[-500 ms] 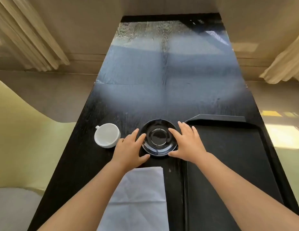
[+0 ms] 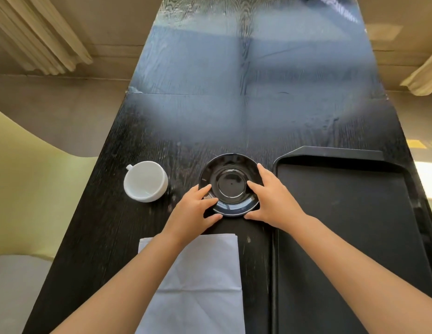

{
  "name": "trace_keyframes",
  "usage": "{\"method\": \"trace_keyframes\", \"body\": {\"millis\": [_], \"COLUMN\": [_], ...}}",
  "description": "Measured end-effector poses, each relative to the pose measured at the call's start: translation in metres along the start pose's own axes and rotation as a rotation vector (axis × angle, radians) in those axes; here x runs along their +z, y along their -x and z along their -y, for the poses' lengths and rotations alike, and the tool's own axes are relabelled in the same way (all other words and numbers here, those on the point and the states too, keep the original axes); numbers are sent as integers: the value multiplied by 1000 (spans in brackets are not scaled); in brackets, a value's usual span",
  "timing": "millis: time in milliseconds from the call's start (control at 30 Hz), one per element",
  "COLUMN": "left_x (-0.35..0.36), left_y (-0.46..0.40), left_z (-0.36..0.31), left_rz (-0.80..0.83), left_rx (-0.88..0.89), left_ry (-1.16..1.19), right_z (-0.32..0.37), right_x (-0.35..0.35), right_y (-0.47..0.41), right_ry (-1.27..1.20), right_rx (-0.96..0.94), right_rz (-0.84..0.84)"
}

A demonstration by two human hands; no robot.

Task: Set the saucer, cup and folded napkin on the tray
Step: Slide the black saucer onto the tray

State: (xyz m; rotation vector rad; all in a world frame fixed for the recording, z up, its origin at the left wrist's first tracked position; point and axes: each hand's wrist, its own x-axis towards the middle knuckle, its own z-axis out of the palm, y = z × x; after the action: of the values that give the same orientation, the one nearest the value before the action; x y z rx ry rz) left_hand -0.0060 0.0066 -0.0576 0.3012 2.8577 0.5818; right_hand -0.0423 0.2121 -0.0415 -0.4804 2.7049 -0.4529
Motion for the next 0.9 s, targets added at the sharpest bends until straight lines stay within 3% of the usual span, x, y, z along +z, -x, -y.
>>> {"method": "trace_keyframes", "body": {"millis": [367,533,733,900], "left_x": [9,-4,8,31], "left_y": [12,1,-34,-49], "left_z": [11,-16,-80,-108], "left_rz": [-185,-246,-189,-93], "left_rx": [99,200,367,397], "left_ry": [5,14,22,44], "right_z": [2,-15,-67,-97], "right_x": [1,-20,-45,-42], "right_y": [8,27,71,89], "right_ry": [-159,-174,-205,-244], "right_rx": [-46,-26,137,252], "right_rz": [-57,-136,-198,-170]}}
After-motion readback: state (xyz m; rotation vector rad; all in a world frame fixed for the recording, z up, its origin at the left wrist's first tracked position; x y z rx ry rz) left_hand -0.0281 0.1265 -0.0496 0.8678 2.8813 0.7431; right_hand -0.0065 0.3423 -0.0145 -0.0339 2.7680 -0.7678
